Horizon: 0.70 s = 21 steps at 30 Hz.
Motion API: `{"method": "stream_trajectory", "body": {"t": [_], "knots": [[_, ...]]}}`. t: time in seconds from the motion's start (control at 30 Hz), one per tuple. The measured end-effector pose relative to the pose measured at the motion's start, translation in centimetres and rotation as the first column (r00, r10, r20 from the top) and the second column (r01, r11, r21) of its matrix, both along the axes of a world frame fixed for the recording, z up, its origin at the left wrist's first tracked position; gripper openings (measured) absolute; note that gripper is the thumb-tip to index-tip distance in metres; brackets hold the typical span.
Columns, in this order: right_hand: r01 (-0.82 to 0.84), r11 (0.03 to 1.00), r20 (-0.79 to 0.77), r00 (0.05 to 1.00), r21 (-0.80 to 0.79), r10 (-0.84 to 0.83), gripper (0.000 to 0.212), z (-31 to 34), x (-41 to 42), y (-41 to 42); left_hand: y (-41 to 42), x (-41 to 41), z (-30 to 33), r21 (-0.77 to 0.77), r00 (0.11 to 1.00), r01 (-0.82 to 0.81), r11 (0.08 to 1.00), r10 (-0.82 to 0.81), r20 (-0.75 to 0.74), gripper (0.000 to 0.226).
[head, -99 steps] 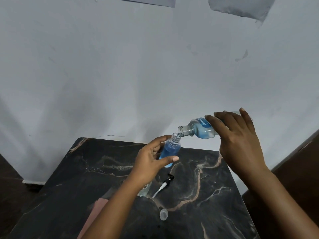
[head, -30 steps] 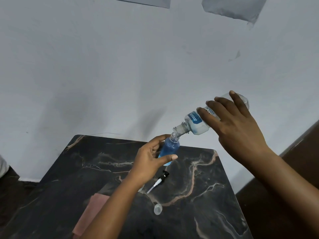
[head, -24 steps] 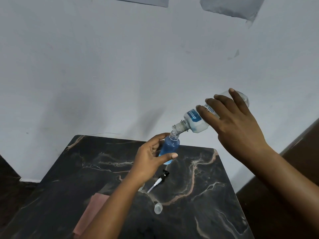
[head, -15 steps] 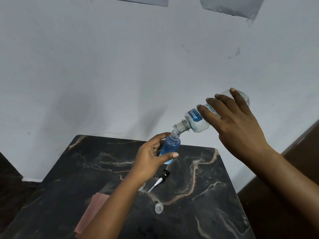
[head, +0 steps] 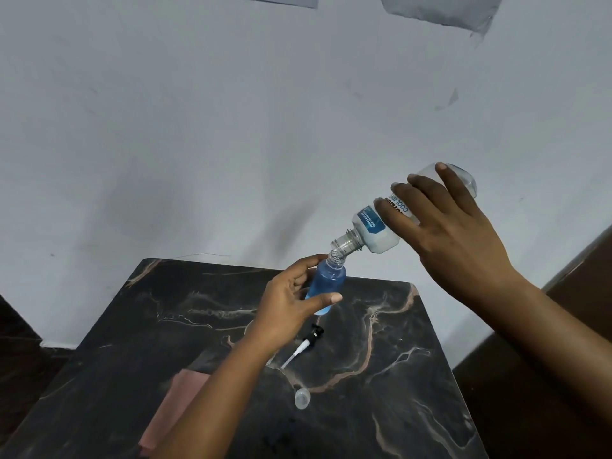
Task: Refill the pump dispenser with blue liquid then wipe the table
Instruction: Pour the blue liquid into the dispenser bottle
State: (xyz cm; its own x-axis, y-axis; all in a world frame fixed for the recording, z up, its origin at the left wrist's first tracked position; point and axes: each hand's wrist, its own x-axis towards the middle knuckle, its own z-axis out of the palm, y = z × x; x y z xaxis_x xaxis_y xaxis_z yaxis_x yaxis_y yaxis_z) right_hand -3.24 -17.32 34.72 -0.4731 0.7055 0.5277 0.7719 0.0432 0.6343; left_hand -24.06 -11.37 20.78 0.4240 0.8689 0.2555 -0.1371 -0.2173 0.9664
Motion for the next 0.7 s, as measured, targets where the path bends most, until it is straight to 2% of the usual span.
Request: {"method": "stream_trajectory", "body": {"t": [0.27, 0.37, 0.53, 0.7], "knots": [[-0.035, 0.999, 0.032, 0.999, -0.004, 0.035, 0.049, 0.5, 0.4, 0.2, -0.1, 0.3, 0.4, 0.002, 1.0, 0.003, 1.0, -0.003, 0.02, 0.052], [-0.05, 0.999, -0.001, 0.999, 0.011, 0.05, 0.05, 0.0, 0.8, 0.3, -0.1, 0.4, 0.3, -0.005, 1.0, -0.001, 1.0, 0.001, 0.031, 0.052], [-0.015, 1.0, -0.231, 0.973, -0.002, 0.015, 0.059, -2.7, 1.3, 0.3, 0.0, 0.5, 0.0, -0.021, 0.999, -0.011, 1.0, 0.012, 0.035, 0.055], [0.016, 0.998, -0.47, 0.882, -0.055, -0.04, 0.066, -5.8, 1.3, 0.2, -0.1, 0.8, -0.3, -0.028, 0.999, -0.013, 1.0, 0.014, 0.032, 0.053]]}}
